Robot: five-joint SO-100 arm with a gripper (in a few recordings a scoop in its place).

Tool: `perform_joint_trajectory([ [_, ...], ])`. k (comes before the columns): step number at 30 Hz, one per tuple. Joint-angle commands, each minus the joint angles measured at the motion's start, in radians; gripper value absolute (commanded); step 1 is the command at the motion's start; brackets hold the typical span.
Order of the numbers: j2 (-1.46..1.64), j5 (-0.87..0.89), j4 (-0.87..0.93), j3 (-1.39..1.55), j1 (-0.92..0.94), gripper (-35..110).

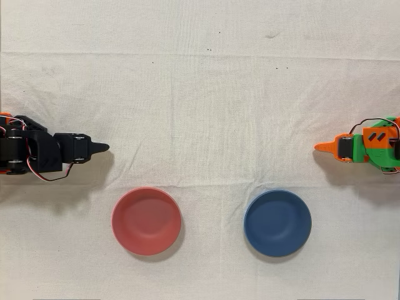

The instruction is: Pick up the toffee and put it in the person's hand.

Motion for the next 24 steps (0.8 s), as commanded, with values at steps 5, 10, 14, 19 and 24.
perform_joint_trajectory([
  [5, 0.048, 0.014, -0.003, 0.017, 0.002, 0],
  [10, 0.08, 0.012, 0.005, 0.026, 0.002, 0],
  [14, 0.084, 0.011, 0.006, 0.028, 0.002, 0],
  [19, 0.084, 0.012, 0.003, 0.029, 0.002, 0],
  [24, 0.084, 0.017, 0.0, 0.032, 0.002, 0],
])
